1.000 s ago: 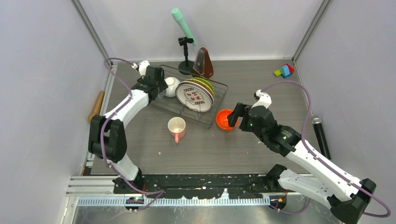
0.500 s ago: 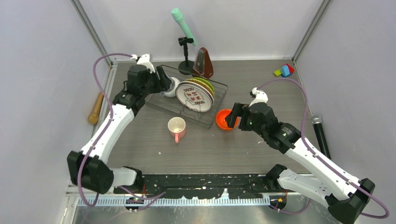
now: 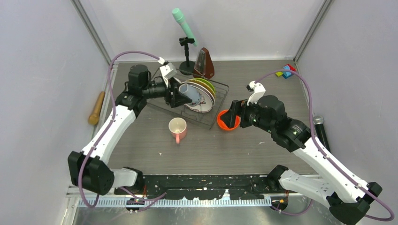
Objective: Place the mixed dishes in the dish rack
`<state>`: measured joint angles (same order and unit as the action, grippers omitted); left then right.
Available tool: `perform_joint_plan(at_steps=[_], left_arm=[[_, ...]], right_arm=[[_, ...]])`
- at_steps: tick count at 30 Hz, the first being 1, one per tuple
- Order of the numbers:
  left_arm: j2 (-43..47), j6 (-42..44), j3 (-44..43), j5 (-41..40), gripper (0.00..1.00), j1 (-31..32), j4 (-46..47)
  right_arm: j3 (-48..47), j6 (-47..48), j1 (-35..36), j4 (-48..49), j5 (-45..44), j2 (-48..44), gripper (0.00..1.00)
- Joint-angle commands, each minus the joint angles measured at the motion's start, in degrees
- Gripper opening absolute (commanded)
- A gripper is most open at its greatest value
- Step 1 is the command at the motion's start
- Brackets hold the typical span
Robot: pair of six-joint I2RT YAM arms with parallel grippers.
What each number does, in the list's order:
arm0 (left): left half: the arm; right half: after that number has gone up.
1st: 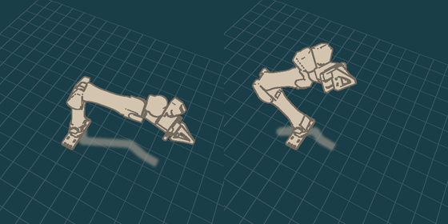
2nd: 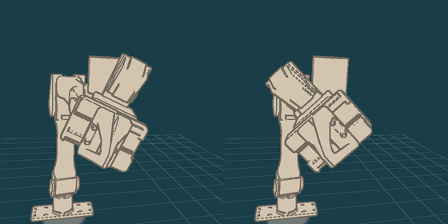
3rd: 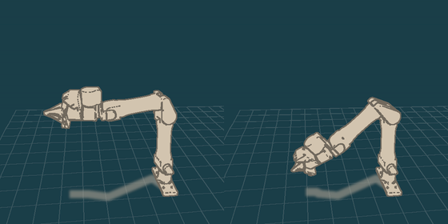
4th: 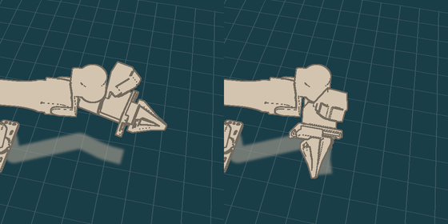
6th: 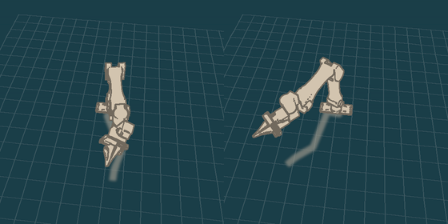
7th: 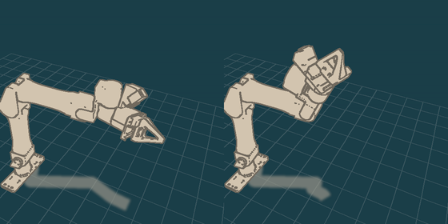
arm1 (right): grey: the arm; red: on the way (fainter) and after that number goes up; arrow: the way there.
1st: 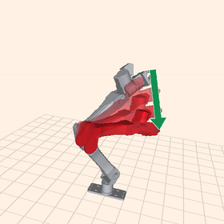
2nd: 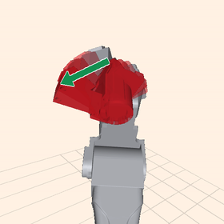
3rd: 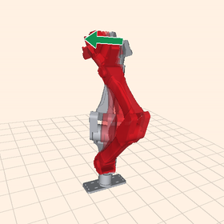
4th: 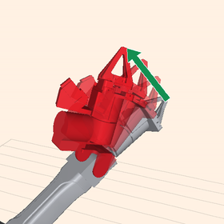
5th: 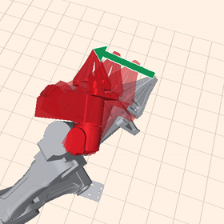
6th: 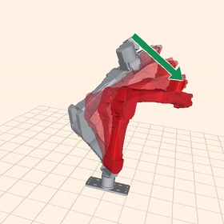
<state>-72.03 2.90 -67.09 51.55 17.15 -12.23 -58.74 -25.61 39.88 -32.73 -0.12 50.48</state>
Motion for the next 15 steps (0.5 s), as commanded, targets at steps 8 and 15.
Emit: perform_joint_plan(at_steps=[8, 15], left_arm=[[-13.13, 22.39, -12.37, 17.97, 0.00, 0.71, -7.94], [-15.99, 27.78, -11.75, 11.14, 0.00, 5.42, -10.71]], right_arm=[[-1.15, 0.44, -0.25, -2.76, 0.31, -5.03, 0.92], [-0.51, -0.29, -0.24, -3.15, 0.30, -5.50, 0.92]])
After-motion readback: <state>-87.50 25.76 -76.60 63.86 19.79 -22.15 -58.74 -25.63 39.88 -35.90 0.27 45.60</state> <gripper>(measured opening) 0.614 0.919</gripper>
